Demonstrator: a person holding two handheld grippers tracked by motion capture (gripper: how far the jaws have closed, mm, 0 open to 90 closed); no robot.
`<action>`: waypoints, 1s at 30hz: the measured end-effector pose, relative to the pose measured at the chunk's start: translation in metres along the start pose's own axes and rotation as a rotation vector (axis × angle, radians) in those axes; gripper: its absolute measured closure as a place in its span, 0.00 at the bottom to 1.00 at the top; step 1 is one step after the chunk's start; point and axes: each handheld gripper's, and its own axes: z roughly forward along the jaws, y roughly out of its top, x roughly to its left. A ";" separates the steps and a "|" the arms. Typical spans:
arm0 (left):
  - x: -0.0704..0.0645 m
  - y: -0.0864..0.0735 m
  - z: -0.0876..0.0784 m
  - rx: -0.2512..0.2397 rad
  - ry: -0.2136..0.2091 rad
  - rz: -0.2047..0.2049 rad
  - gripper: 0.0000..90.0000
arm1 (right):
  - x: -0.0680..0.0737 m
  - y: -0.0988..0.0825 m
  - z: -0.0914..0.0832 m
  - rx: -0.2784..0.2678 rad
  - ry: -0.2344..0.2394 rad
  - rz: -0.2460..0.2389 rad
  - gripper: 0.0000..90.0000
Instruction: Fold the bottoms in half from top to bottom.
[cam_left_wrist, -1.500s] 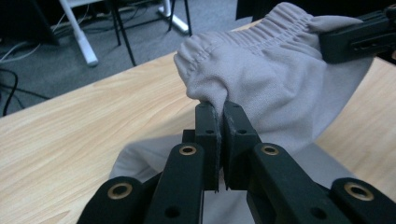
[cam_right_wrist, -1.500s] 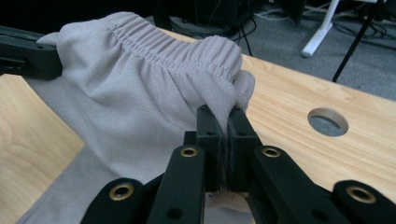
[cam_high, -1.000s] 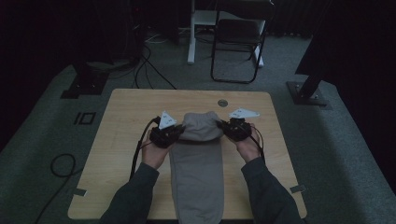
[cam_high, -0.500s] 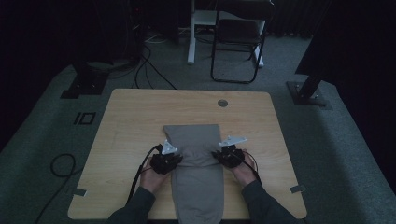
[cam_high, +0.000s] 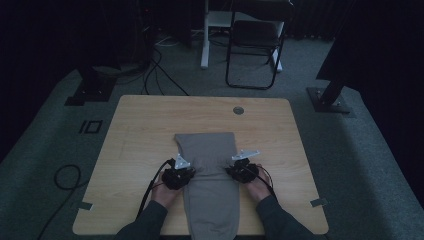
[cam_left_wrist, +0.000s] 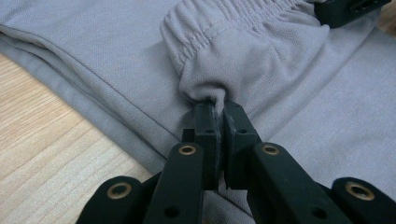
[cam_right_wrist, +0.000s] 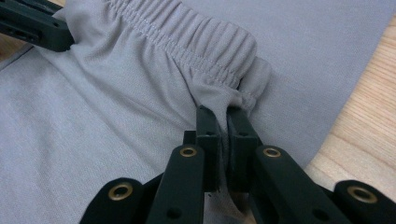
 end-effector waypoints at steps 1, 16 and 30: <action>0.001 0.000 0.000 0.000 0.002 0.001 0.96 | -0.001 0.001 0.001 -0.001 0.000 -0.002 0.96; 0.039 0.024 0.024 -0.032 0.063 -0.067 0.95 | -0.024 0.032 0.029 -0.026 -0.036 0.039 0.96; 0.065 0.050 0.047 -0.031 0.125 -0.092 0.95 | -0.049 0.065 0.056 -0.038 -0.095 0.083 0.96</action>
